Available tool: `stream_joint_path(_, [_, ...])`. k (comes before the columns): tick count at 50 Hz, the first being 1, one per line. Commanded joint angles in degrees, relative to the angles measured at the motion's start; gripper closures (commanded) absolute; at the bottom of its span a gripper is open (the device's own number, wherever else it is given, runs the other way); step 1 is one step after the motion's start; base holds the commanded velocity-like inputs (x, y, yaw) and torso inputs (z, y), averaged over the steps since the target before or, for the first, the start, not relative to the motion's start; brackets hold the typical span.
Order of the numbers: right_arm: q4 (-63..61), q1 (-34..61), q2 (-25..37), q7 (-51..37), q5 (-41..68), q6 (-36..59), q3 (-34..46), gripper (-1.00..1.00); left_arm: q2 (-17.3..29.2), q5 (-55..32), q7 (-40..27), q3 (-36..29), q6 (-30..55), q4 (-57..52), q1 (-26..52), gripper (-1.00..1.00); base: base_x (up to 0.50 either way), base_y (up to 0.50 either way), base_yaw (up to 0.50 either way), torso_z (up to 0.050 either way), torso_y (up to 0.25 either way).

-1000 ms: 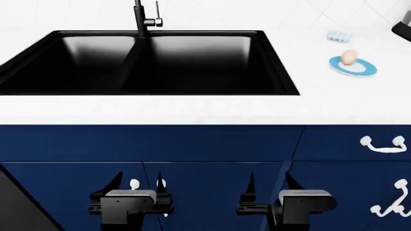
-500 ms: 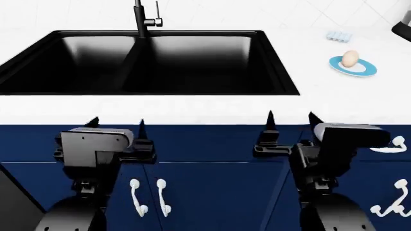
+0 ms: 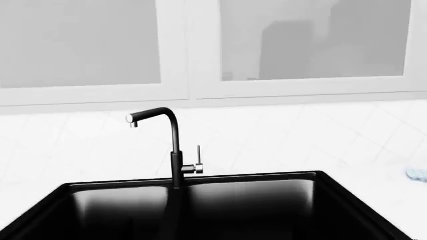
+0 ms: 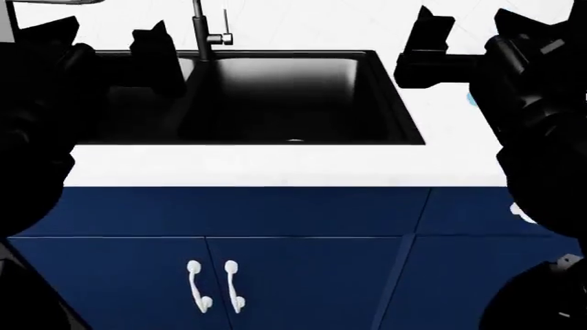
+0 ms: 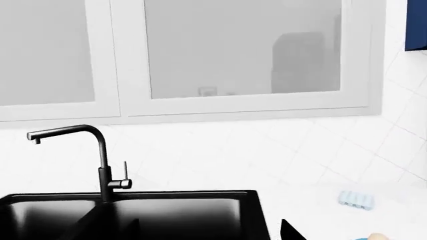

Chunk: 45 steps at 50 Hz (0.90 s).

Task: Pick the egg from the counter and place it in the sink. Then turn on the sink faucet.

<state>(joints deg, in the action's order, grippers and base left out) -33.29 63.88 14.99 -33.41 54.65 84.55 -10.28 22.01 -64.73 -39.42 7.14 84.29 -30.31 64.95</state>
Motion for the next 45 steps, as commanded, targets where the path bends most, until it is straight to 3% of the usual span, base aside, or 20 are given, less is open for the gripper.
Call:
stream_joint_path(1, [3.36,5.76,0.43,-8.23,13.94,3.17,-4.04,-1.0,2.73,-10.78,-7.3,-0.71,2.54,1.54,6.29,-1.0,0.01,0.0,0.0,0.05,0.0])
stream_joint_path(12, [4.09,7.09,2.86,-10.99,15.2,2.85,-0.7,-1.0,3.89,-12.26,-8.59,-1.69,1.54,2.2,7.93,-1.0,0.46,-0.04,0.0,0.05,0.0])
stream_joint_path(17, [9.94,15.75,3.36,-16.51,21.11,5.09,1.37,-1.0,4.39,-14.97,-11.42,-3.06,3.44,6.51,16.59,-1.0,0.5,0.0,0.0,0.05,0.0])
stream_joint_path(45, [10.72,15.5,6.99,-15.96,22.38,-1.64,5.92,-1.0,7.02,-15.16,-10.89,-7.07,-1.15,6.62,16.68,-1.0,0.5,0.0,0.0,0.05,0.0])
